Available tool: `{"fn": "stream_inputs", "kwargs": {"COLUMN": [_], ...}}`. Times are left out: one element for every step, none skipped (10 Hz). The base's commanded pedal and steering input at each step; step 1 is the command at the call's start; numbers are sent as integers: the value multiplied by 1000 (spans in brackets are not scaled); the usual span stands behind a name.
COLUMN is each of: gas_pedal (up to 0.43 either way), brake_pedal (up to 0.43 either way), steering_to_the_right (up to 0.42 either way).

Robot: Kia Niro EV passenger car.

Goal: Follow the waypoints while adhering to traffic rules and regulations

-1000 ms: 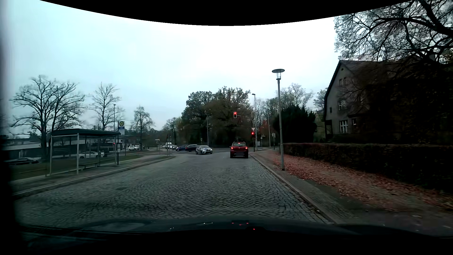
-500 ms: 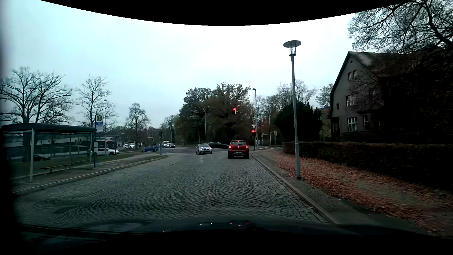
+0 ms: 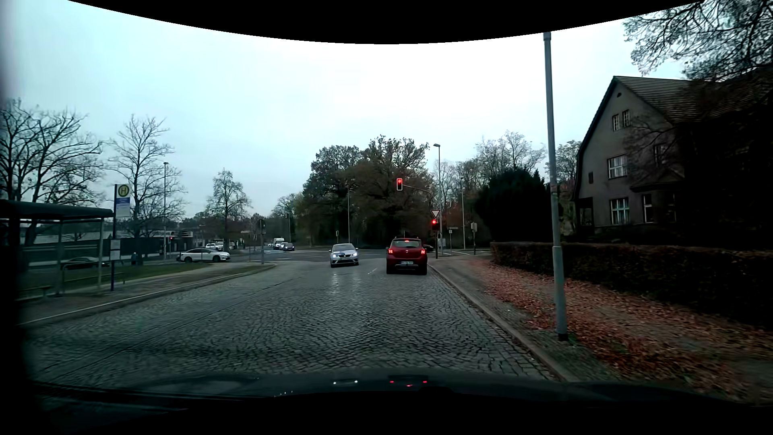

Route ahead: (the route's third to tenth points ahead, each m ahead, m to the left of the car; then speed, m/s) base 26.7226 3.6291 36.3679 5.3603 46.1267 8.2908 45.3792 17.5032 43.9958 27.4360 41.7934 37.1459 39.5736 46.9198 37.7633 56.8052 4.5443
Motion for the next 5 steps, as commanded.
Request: {"fn": "stream_inputs", "kwargs": {"gas_pedal": [0, 0, 0, 0, 0], "brake_pedal": [37, 37, 37, 43, 43], "steering_to_the_right": [-8, -8, -8, -13, -16]}}
